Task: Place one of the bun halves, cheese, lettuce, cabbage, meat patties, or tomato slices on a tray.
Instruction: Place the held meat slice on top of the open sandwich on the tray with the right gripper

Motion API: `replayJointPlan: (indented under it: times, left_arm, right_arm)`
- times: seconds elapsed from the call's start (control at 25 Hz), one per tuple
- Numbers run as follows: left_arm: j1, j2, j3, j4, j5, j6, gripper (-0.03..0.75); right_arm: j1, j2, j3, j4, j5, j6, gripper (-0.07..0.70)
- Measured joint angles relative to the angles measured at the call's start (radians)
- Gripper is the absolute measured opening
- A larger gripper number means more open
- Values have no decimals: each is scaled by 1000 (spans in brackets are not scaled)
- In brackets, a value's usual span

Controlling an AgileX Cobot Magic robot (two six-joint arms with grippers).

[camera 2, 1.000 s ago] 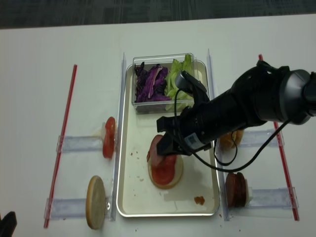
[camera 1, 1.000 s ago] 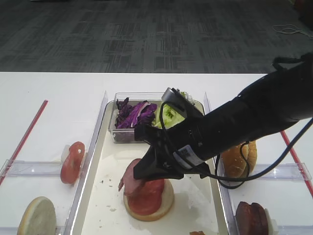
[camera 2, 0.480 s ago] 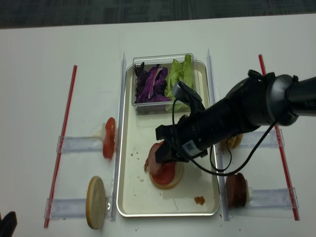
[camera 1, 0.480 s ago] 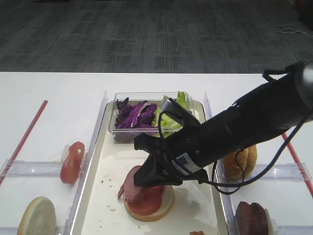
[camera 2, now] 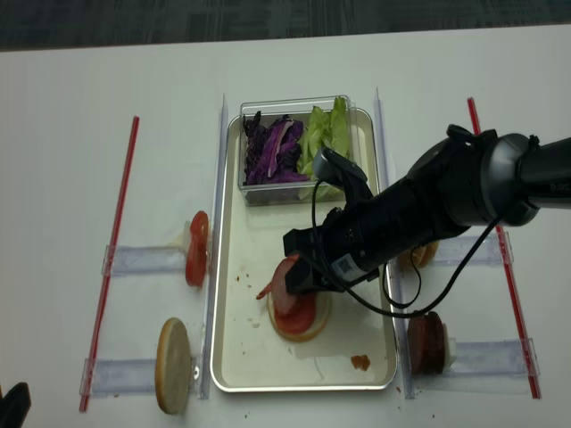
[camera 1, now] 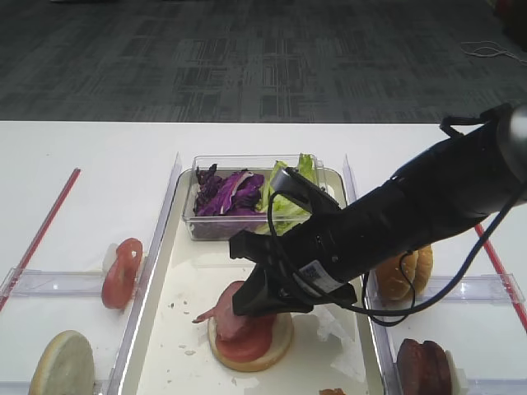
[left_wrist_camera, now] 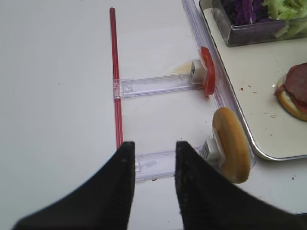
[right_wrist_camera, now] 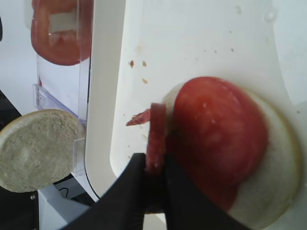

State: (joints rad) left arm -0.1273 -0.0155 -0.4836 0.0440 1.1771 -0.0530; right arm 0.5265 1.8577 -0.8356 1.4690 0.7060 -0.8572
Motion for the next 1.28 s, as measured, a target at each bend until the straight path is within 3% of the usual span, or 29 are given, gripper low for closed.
replayJointPlan:
  times: [0.28, 0.56, 0.68, 1.28]
  left_arm:
    - [0, 0, 0, 0, 0, 0, 197]
    - [0, 0, 0, 0, 0, 0, 197]
    - [0, 0, 0, 0, 0, 0, 197]
    - [0, 0, 0, 0, 0, 0, 197]
  right_arm:
    - [0, 0, 0, -5, -14, 21, 126]
    - [0, 0, 0, -37, -22, 60, 297]
    - [0, 0, 0, -67, -28, 94, 335]
    - [0, -28, -9, -136, -51, 149, 352]
